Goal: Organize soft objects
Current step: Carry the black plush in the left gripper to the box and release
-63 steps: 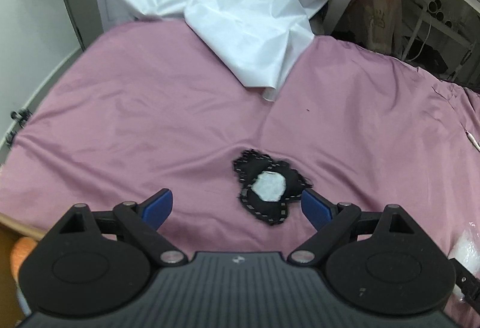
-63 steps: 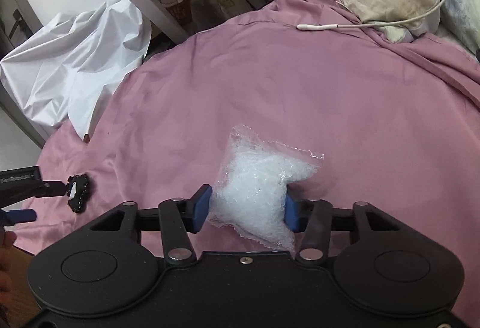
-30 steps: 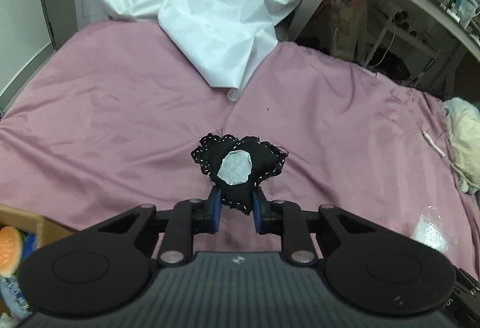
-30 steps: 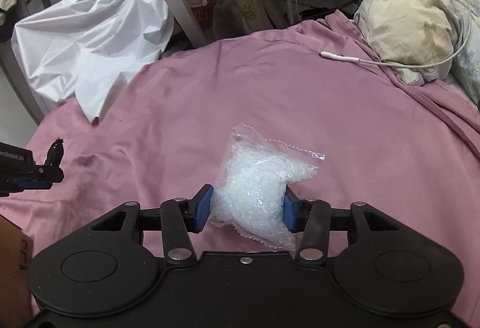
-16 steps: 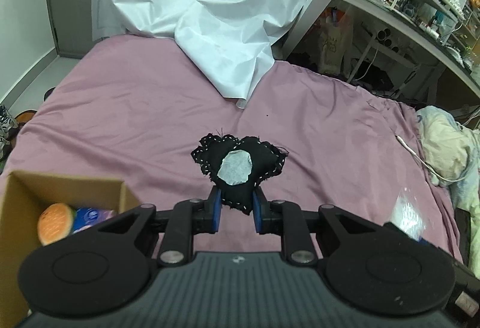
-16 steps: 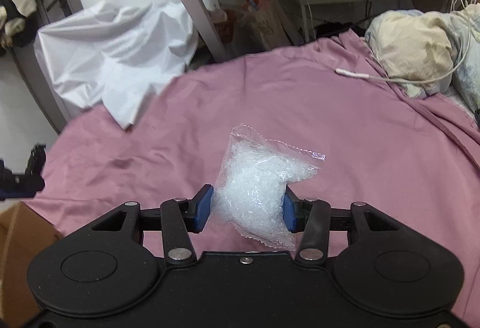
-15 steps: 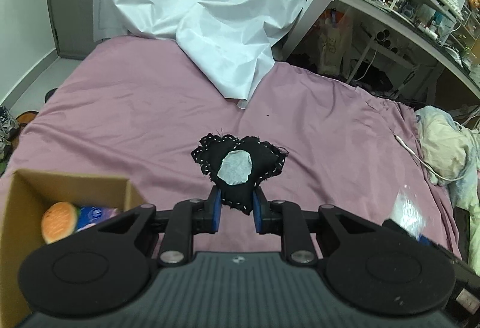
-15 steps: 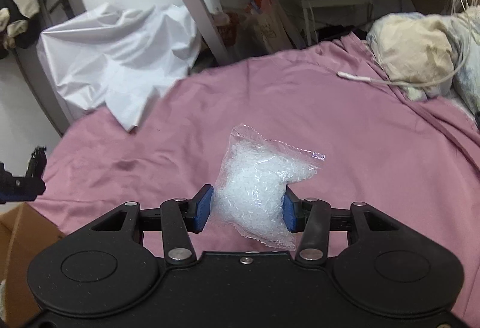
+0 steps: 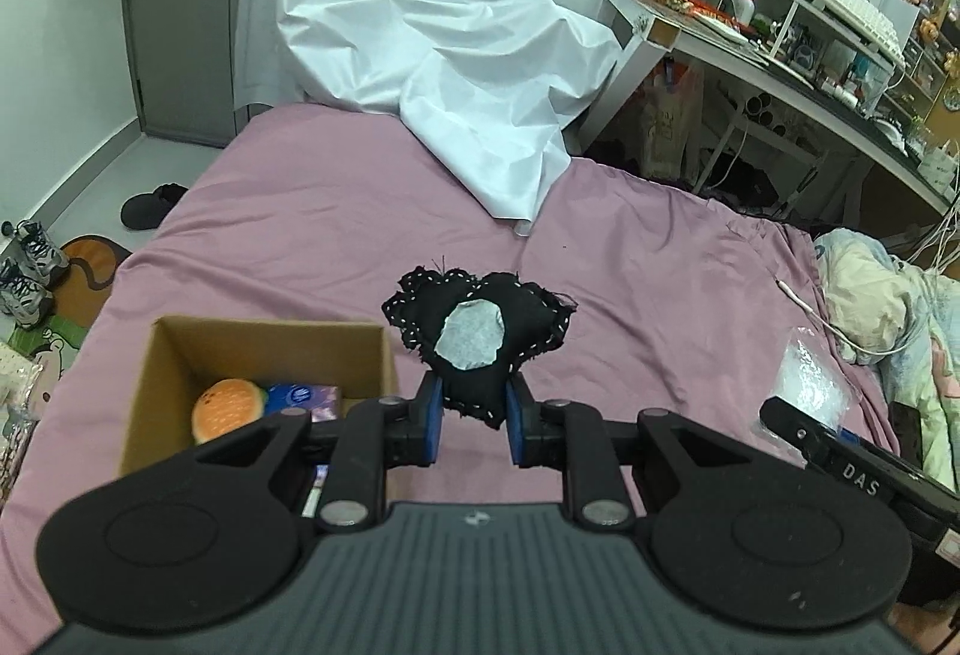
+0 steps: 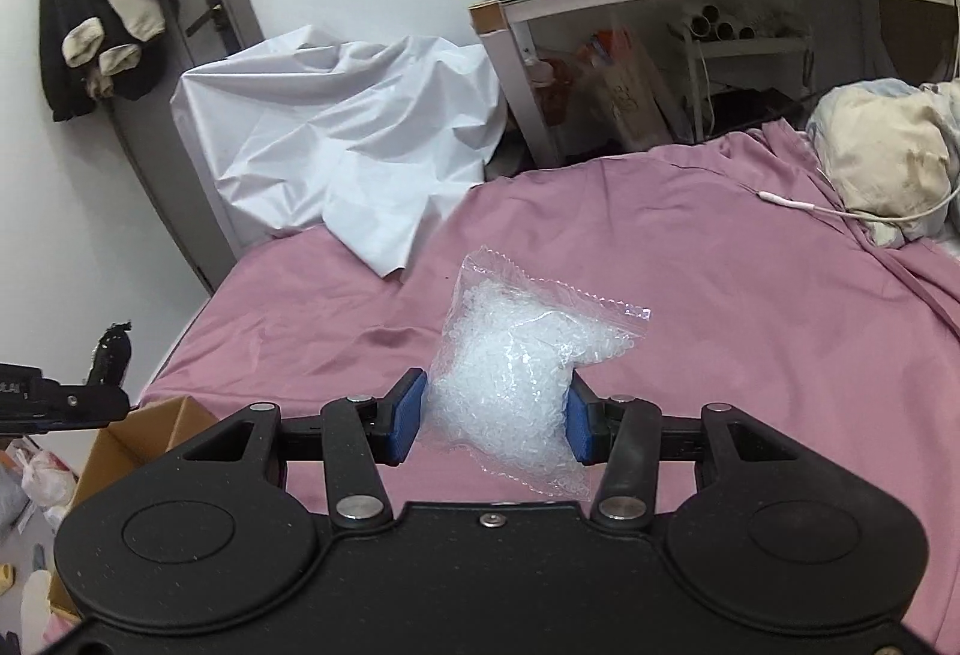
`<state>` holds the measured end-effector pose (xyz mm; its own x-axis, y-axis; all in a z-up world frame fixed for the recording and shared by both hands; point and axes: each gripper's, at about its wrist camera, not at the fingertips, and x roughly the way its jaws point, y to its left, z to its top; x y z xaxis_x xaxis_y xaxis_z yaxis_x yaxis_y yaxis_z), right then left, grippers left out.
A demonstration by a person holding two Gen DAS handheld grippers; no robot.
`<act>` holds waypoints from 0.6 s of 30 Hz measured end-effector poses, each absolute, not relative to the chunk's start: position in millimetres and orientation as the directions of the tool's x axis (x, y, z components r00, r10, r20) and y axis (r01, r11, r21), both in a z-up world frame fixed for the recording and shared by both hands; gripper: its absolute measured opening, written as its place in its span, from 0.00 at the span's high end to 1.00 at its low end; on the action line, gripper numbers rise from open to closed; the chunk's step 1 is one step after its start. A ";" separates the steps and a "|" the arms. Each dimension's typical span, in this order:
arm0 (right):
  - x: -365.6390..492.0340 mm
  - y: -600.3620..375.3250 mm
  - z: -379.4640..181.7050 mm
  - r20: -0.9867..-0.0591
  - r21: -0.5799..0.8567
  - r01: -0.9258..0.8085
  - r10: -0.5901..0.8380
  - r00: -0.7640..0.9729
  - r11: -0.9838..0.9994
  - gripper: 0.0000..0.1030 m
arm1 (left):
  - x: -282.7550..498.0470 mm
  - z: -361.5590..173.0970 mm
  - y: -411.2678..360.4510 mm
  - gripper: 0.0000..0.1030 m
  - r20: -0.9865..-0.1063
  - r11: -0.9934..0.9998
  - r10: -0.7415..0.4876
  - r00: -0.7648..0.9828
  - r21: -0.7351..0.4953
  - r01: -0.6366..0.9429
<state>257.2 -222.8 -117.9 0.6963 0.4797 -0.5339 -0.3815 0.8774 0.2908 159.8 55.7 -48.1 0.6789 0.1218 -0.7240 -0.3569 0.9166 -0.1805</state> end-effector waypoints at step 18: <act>204.1 -165.8 -99.4 -0.526 0.273 -0.456 0.528 0.667 0.847 0.55 | 91.5 -52.9 100.2 0.80 -0.720 0.889 0.129 0.681 -0.221 -0.402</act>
<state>204.1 -165.8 -99.4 0.6666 0.5284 -0.5258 -0.4563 0.8470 0.2728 91.5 100.2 -52.9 0.6814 0.1294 -0.7204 -0.4021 0.8886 -0.2207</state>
